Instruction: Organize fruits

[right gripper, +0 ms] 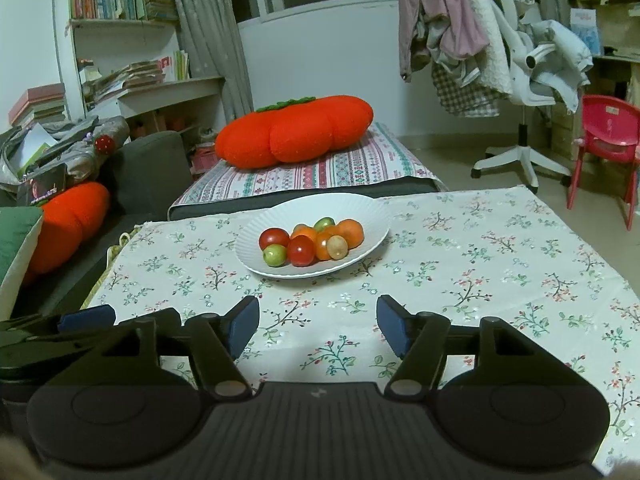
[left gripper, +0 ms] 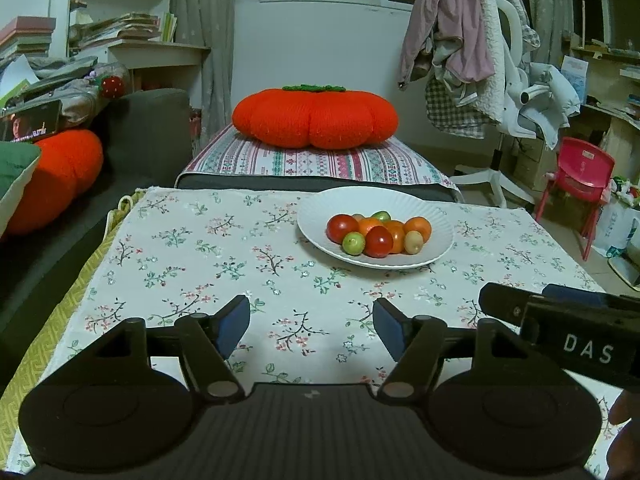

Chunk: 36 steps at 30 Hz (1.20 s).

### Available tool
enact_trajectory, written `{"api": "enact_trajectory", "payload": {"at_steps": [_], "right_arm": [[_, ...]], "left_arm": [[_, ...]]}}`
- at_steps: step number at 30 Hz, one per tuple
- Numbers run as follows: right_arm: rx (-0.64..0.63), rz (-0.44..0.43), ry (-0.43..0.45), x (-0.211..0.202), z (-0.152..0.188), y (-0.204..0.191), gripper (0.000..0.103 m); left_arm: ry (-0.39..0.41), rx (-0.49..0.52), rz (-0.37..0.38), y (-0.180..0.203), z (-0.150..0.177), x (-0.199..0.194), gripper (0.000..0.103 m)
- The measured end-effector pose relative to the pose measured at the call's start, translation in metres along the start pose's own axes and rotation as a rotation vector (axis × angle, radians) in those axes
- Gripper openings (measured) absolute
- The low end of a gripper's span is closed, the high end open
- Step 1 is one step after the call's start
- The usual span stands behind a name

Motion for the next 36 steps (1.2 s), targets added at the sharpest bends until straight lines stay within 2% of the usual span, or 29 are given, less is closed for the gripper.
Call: {"api": "enact_trajectory", "payload": {"at_steps": [4,6,12,14,17,19,30,36], "right_arm": [[-0.008,0.001,0.004,-0.001,0.0,0.0,0.062],[-0.007,0.004,0.007,-0.002,0.0,0.001,0.063],[-0.007,0.012,0.008,-0.002,-0.001,0.003,0.068],[-0.004,0.019,0.006,-0.002,-0.001,0.005,0.072],[0.008,0.031,0.007,-0.001,-0.001,0.009,0.085],[0.017,0.034,0.007,-0.001,-0.002,0.011,0.091],[0.025,0.044,0.0,0.0,-0.001,0.014,0.102],[0.02,0.038,-0.006,0.001,0.0,0.013,0.102]], "left_arm": [[0.005,-0.009,-0.004,-0.002,-0.002,-0.001,0.068],[0.013,-0.012,-0.007,-0.002,-0.003,-0.003,0.074],[0.034,0.005,-0.026,-0.001,-0.005,-0.004,0.079],[0.031,-0.002,-0.032,-0.004,-0.005,-0.002,0.083],[0.024,-0.026,-0.032,-0.008,-0.005,-0.001,0.088],[0.024,-0.027,-0.032,-0.008,-0.005,-0.001,0.089],[0.028,-0.02,-0.05,-0.011,-0.006,-0.001,0.09],[0.021,-0.017,-0.056,-0.011,-0.005,0.0,0.09]]}}
Point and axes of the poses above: each gripper's, at about its wrist camera, not at the fingertips, and x roughly the way its jaws point, y to its right, z to its underside, the point moved 10 cm from there along x, roughly the way its jaws point, and after that the axes turned 1 degree about -x, right-handed, at the moved point
